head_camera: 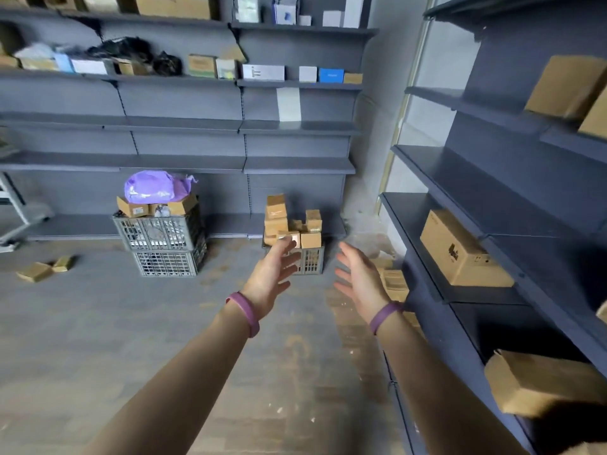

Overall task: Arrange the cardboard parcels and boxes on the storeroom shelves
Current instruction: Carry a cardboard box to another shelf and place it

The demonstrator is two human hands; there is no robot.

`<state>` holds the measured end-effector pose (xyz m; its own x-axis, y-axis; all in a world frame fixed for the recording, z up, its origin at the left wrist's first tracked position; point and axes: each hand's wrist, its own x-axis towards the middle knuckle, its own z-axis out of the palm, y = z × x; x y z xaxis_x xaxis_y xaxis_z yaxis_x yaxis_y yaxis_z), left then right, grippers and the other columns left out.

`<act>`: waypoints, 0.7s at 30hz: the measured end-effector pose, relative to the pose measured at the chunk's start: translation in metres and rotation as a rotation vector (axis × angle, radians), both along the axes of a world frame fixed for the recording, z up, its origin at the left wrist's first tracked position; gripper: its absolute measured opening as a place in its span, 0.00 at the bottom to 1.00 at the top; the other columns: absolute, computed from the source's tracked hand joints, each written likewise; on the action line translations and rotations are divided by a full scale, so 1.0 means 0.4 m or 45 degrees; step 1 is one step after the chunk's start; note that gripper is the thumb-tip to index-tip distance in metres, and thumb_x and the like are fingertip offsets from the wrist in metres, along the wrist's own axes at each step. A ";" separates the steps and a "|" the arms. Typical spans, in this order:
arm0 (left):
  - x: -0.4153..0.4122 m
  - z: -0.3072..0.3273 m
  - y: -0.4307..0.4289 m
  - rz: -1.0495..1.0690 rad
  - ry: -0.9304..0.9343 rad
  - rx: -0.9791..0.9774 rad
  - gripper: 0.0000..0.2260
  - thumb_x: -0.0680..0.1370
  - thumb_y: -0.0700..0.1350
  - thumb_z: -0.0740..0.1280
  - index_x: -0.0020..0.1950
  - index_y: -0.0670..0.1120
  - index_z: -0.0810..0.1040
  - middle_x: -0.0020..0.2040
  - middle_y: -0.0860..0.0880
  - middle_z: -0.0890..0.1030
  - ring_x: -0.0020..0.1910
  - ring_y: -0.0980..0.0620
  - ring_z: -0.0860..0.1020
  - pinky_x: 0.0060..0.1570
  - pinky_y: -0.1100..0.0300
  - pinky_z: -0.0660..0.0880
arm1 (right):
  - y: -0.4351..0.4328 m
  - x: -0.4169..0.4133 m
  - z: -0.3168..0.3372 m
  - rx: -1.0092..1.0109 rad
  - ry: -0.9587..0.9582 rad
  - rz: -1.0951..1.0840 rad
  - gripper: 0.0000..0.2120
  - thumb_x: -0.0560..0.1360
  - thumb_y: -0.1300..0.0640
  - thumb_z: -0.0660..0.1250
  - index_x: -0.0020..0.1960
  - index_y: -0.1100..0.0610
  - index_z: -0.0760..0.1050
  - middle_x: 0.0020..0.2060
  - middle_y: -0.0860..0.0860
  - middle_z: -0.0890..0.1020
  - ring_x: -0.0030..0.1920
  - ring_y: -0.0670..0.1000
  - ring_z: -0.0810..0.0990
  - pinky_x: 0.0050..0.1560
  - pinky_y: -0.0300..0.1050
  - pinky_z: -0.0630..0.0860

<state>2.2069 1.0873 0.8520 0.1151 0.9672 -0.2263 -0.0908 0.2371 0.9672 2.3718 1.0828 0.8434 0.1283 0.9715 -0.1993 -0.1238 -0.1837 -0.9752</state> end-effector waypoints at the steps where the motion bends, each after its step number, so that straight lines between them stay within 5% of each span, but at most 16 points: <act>1: 0.004 -0.004 0.041 0.003 0.007 -0.002 0.25 0.82 0.62 0.55 0.75 0.52 0.70 0.72 0.50 0.74 0.71 0.47 0.71 0.74 0.45 0.62 | 0.035 0.005 -0.001 -0.001 -0.016 0.018 0.10 0.82 0.44 0.59 0.62 0.44 0.69 0.57 0.45 0.76 0.60 0.51 0.73 0.65 0.51 0.71; 4: 0.026 -0.017 0.157 0.009 0.017 -0.030 0.26 0.82 0.62 0.55 0.75 0.52 0.70 0.72 0.49 0.74 0.71 0.46 0.71 0.74 0.44 0.62 | 0.142 0.027 -0.023 -0.029 -0.022 0.031 0.11 0.82 0.43 0.59 0.62 0.43 0.69 0.60 0.45 0.74 0.60 0.51 0.74 0.64 0.50 0.73; 8: 0.067 -0.045 0.314 -0.042 0.017 -0.049 0.26 0.82 0.62 0.55 0.76 0.52 0.69 0.72 0.49 0.74 0.71 0.46 0.71 0.73 0.46 0.62 | 0.294 0.067 -0.049 -0.083 -0.016 -0.023 0.10 0.83 0.46 0.58 0.62 0.46 0.69 0.51 0.42 0.77 0.57 0.51 0.75 0.63 0.50 0.72; 11: 0.097 -0.070 0.451 -0.114 0.016 -0.056 0.26 0.82 0.62 0.54 0.77 0.52 0.68 0.73 0.49 0.73 0.73 0.46 0.70 0.74 0.46 0.62 | 0.405 0.092 -0.060 -0.084 -0.033 -0.072 0.07 0.84 0.48 0.56 0.52 0.47 0.73 0.45 0.40 0.77 0.50 0.47 0.77 0.62 0.50 0.72; 13: 0.113 -0.084 0.552 -0.155 0.003 -0.058 0.26 0.82 0.62 0.54 0.77 0.52 0.68 0.73 0.48 0.73 0.73 0.45 0.69 0.74 0.45 0.61 | 0.493 0.104 -0.072 -0.097 -0.047 -0.099 0.08 0.84 0.48 0.56 0.54 0.48 0.73 0.50 0.43 0.79 0.54 0.47 0.78 0.64 0.51 0.71; 16: 0.132 -0.099 0.716 -0.201 -0.039 -0.077 0.26 0.83 0.61 0.54 0.77 0.51 0.68 0.73 0.48 0.73 0.73 0.44 0.69 0.72 0.47 0.63 | 0.635 0.119 -0.079 -0.083 -0.081 -0.177 0.18 0.83 0.45 0.57 0.69 0.51 0.70 0.68 0.50 0.74 0.67 0.55 0.74 0.68 0.54 0.72; 21: 0.170 -0.089 0.957 -0.306 -0.069 -0.118 0.23 0.83 0.61 0.55 0.72 0.50 0.71 0.69 0.49 0.75 0.68 0.46 0.71 0.71 0.47 0.63 | 0.850 0.145 -0.076 -0.114 -0.048 -0.278 0.16 0.83 0.46 0.59 0.66 0.52 0.73 0.66 0.54 0.74 0.65 0.57 0.73 0.65 0.54 0.71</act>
<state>2.2748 1.4700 0.8166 0.3531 0.8862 -0.3000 -0.0721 0.3455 0.9357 2.4299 1.4227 0.8131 0.3421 0.8988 -0.2742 -0.1340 -0.2422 -0.9609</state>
